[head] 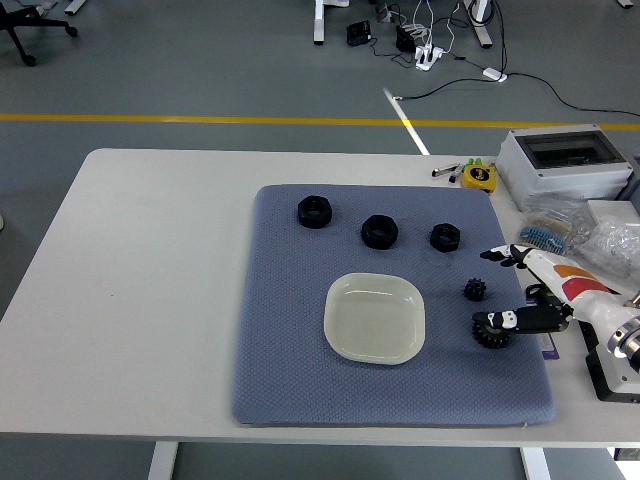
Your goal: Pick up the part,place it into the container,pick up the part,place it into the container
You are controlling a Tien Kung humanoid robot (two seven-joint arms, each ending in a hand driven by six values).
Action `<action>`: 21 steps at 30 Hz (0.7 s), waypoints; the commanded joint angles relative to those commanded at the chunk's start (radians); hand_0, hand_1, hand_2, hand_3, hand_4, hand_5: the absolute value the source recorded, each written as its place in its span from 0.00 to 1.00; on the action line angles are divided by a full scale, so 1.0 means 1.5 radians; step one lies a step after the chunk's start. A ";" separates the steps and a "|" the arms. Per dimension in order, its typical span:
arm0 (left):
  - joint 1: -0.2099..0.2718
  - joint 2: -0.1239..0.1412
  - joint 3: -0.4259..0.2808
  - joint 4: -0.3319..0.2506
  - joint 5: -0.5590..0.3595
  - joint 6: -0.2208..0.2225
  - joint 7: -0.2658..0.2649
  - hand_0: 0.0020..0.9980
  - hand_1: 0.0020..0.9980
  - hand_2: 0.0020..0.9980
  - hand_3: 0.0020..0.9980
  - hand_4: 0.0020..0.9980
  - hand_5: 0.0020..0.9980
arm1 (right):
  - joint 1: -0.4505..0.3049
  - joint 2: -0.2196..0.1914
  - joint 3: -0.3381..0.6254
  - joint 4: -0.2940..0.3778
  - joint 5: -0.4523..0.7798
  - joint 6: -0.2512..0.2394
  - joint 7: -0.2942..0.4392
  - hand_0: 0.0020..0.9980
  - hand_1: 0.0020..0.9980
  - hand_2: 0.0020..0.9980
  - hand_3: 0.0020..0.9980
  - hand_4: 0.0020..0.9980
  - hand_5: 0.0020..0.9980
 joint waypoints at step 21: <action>0.006 0.001 -0.017 -0.002 0.032 -0.007 0.008 0.70 0.65 0.67 0.58 0.67 0.63 | 0.027 -0.009 -0.071 -0.039 -0.066 0.019 0.006 0.67 0.69 0.73 0.78 1.00 0.40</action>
